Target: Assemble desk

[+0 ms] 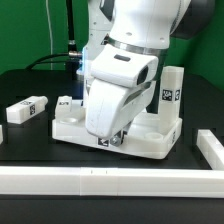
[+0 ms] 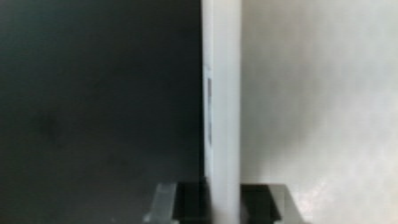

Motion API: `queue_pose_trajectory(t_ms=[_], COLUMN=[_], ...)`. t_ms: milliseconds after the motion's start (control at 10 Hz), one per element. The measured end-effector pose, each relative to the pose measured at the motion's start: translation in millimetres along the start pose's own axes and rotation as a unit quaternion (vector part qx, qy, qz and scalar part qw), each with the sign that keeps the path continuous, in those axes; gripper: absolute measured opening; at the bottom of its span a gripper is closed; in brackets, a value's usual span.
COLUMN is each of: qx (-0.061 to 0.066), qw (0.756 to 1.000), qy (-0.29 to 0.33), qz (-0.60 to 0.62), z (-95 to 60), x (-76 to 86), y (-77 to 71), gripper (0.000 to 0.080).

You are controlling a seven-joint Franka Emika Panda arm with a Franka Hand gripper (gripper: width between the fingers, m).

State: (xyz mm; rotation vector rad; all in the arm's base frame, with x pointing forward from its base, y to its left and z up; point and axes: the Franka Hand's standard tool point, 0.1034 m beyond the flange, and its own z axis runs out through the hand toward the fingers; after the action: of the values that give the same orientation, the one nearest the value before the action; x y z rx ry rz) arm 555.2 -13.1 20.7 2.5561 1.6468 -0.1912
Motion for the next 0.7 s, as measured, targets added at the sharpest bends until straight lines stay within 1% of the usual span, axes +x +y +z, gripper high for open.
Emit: queue_pose_trajectory(t_ms=[100,200,400,500,700], qx=[-0.002,-0.004,-0.011,-0.013,-0.013], qw=[0.998,0.997,0.989,0.986,0.987], qy=[-0.006,-0.01,-0.016,-0.016,-0.016], qz=[-0.056,-0.079,-0.15,-0.164,-0.161], z=[0.5,0.6,-4.2,-5.2,-4.0], x=[-2.8,-3.7,17.2,23.7,22.9], y=[1.2,1.9,9.9,15.7,16.2], gripper=[0.0063,0.0063,0.0063,0.0063,0.0063])
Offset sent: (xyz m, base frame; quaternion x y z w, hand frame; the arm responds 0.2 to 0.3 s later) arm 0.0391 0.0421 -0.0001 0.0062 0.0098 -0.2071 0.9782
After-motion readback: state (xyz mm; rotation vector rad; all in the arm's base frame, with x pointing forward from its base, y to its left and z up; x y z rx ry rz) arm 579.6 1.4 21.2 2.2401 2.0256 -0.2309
